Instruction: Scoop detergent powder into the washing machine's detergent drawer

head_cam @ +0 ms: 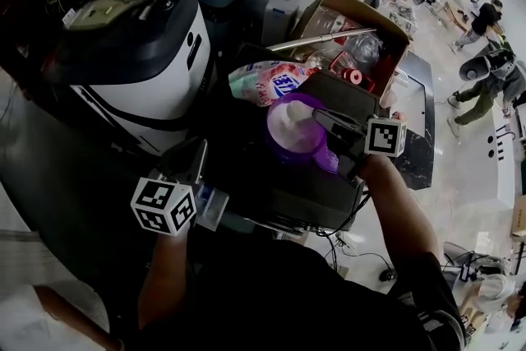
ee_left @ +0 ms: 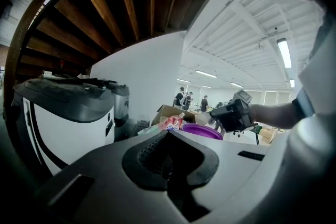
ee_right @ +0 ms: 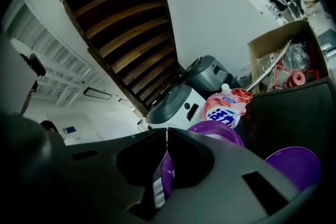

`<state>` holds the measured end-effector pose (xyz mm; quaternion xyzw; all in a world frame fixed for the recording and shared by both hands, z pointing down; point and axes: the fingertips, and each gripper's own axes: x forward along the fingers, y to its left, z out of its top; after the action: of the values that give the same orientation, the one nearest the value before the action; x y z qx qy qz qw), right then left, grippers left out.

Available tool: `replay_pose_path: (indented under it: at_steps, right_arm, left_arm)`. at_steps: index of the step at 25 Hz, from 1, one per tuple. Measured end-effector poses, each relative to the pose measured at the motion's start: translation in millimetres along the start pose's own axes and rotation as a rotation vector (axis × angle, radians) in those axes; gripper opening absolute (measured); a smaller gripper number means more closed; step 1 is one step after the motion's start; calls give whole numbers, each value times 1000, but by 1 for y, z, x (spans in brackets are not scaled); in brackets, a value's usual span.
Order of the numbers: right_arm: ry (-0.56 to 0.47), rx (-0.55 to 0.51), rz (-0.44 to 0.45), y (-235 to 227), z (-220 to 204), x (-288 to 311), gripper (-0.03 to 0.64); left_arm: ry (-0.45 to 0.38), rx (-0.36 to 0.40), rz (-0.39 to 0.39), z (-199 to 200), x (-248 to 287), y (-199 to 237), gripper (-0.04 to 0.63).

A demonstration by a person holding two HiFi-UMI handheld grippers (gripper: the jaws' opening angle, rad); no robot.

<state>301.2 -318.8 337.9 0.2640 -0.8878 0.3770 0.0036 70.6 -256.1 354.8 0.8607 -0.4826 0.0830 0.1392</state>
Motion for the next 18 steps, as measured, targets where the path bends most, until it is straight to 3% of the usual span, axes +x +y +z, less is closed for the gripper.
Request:
replay_pose_path:
  at_steps: [18]
  right_arm:
    - [-120, 84, 119, -3, 29, -22, 21]
  left_arm:
    - [-13, -2, 97, 12, 7, -8, 3]
